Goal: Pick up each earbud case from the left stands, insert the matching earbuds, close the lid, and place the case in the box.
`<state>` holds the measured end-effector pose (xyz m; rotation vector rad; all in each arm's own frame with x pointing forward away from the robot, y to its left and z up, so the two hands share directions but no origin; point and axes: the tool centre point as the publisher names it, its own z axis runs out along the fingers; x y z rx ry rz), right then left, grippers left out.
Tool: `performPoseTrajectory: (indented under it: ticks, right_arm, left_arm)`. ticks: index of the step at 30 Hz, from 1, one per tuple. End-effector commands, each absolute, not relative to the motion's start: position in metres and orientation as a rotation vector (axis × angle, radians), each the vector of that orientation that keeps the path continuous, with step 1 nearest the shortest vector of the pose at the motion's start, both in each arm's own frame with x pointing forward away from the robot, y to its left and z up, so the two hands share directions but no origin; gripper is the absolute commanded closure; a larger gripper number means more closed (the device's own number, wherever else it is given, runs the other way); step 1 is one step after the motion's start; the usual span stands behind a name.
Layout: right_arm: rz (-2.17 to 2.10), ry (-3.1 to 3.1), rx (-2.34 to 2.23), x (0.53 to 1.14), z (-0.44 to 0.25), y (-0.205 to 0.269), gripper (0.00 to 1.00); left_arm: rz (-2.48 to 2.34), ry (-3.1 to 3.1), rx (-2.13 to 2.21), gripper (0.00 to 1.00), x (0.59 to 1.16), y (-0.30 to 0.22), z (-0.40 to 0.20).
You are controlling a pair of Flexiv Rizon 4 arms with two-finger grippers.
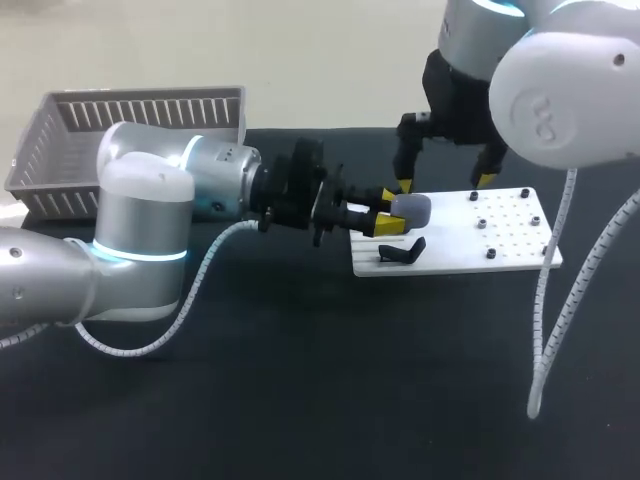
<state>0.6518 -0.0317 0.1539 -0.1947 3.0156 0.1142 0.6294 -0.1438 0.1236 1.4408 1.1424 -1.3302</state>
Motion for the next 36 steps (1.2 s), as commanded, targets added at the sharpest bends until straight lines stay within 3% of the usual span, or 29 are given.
performPoseTrajectory:
  ticks: [1, 15, 36]
  right_arm:
    - [0.1, 2.96, -0.162, 0.644, 0.166, -0.035, 0.0]
    - [0.258, 2.705, -0.588, 0.576, 0.235, -0.027, 0.0]
    - [0.491, 2.486, -0.619, 0.588, 0.267, -0.015, 0.0]
  left_arm:
    - [-1.329, 1.142, 1.439, 1.0, 0.629, -0.144, 0.123]
    - [-1.329, 1.142, 1.439, 1.0, 0.629, -0.144, 0.123]
    - [-0.76, 1.376, 1.097, 1.0, 0.645, -0.005, 0.201]
